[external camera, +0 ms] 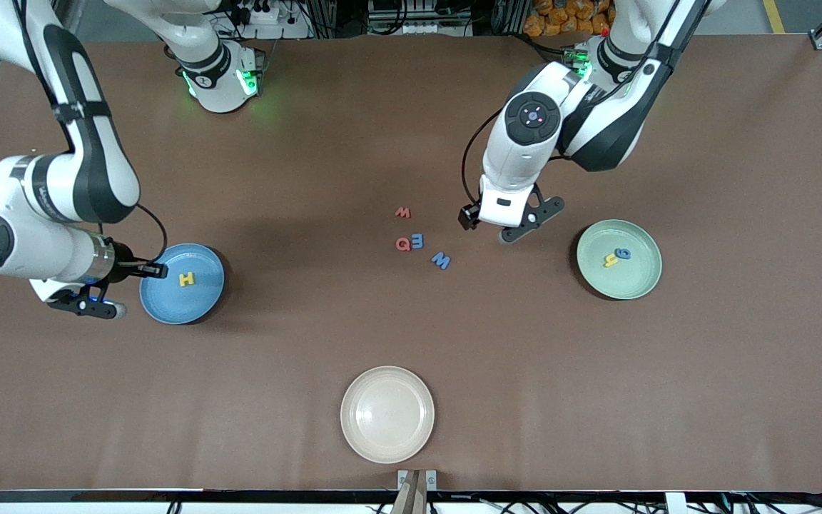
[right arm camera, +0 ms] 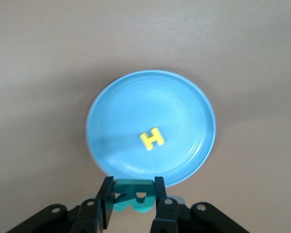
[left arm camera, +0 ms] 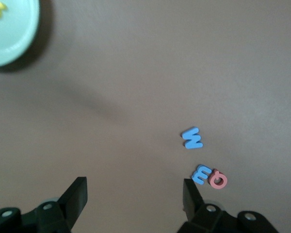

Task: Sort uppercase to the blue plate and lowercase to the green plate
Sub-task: 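Carry the R to the blue plate while the left gripper reaches letters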

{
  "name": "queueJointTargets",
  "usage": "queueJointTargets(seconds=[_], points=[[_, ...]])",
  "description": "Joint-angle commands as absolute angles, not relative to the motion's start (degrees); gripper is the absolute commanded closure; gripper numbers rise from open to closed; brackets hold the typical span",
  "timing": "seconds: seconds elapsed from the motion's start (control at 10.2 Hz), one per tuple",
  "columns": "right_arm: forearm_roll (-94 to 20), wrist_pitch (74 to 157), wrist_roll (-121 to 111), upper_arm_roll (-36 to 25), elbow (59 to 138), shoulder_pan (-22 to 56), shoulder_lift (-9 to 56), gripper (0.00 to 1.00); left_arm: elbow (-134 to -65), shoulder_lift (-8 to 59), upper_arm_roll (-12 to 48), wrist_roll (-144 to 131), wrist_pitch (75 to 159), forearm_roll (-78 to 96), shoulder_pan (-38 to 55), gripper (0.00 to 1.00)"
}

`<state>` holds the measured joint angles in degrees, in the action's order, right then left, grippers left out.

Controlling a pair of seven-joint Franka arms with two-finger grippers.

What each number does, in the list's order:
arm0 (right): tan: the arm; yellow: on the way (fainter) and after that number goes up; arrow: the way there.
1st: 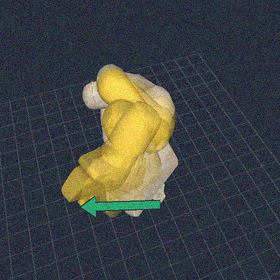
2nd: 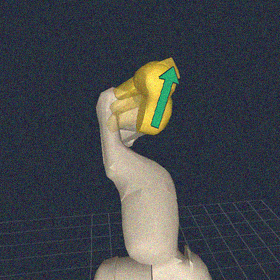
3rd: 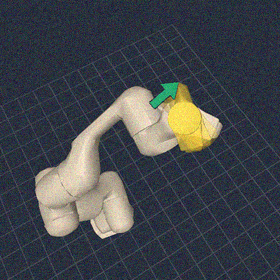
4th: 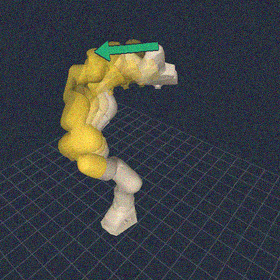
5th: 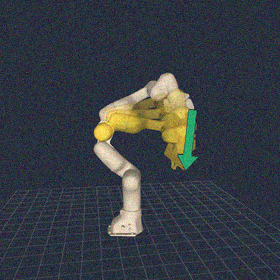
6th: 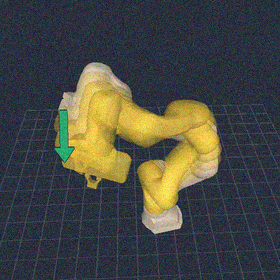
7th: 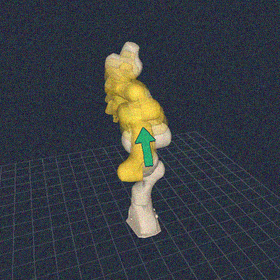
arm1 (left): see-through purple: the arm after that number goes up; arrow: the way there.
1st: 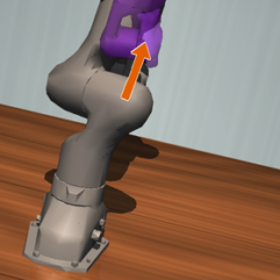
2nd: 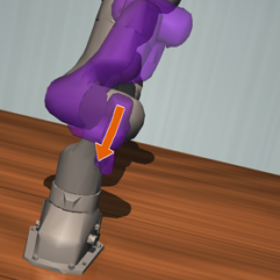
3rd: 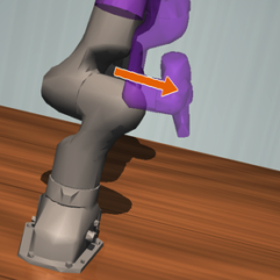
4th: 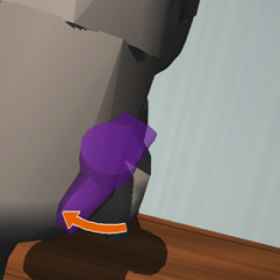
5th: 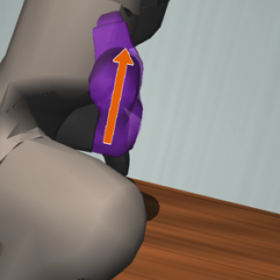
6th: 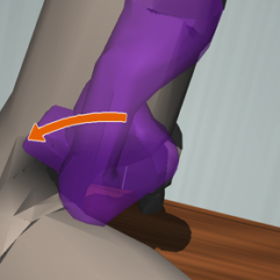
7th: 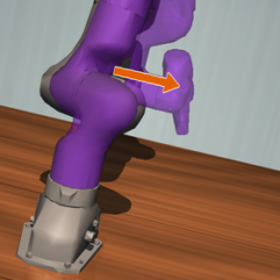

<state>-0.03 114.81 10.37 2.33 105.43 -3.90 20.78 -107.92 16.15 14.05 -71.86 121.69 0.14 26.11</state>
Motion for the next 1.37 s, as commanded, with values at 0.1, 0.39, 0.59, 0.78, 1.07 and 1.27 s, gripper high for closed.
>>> queueJointTargets(seconds=[0.1,0.39,0.59,0.78,1.07,1.27], points=[[-0.2,120.0,5.9,2.9,105.2,-7.2,25.8,0.94,-108.6,17.0,13.7,-73.4,123.9,1.2,26.8,0.12],[-0.2,122.5,5.8,2.9,105.2,-7.2,27.9,0.92,-108.6,19.4,13.8,-74.5,126.8,1.3,27.9,0.11],[-0.2,123.6,5.7,2.9,105.2,-7.2,29.1,0.81,-108.6,24.1,13.6,-89.1,134.8,0.6,33.6,0.06],[0.1,125.0,5.4,2.9,105.2,-7.4,29.7,0.70,-108.0,26.4,13.5,-95.6,137.0,0.5,35.0,0.05],[1.8,125.9,3.9,2.9,105.1,-8.3,29.8,0.32,-107.2,28.6,13.5,-95.8,137.8,-6.0,35.8,0.05],[1.6,125.9,4.5,2.9,104.9,-8.4,29.2,0.24,-105.8,31.2,13.6,-93.3,138.0,-12.6,36.4,0.07]])
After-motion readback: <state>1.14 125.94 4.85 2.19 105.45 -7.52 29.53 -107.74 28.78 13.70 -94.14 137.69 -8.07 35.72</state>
